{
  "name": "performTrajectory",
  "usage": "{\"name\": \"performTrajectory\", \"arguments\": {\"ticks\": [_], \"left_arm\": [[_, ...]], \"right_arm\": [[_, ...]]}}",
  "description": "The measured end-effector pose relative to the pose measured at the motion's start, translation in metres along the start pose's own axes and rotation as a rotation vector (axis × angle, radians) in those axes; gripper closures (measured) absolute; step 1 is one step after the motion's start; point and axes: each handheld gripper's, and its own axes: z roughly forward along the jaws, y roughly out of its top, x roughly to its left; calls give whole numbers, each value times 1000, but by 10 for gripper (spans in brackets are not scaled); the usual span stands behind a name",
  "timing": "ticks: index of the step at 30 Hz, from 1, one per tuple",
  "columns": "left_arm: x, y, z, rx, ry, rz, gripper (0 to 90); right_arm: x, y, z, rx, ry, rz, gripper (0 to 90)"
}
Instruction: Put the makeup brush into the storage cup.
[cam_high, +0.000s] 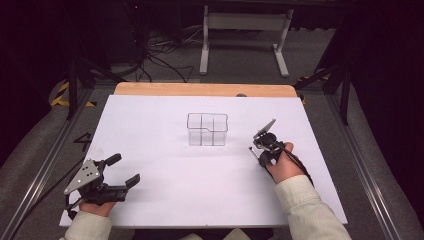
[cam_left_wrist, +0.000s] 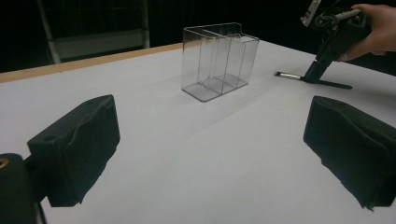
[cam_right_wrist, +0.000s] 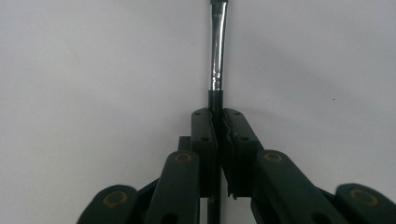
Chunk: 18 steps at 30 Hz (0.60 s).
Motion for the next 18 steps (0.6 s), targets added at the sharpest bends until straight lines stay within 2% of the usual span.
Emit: {"name": "performTrajectory", "arguments": {"ticks": [13, 14, 18], "left_arm": [[0, 0, 0, 8, -1, -1, 43], [0, 0, 0, 8, -1, -1, 43], [0, -1, 1, 13, -1, 0, 42]], "right_arm": [[6, -7, -33, -154, 48, -54, 840], [6, -7, -33, -154, 48, -54, 840], [8, -9, -49, -231, 82, -84, 840]]}}
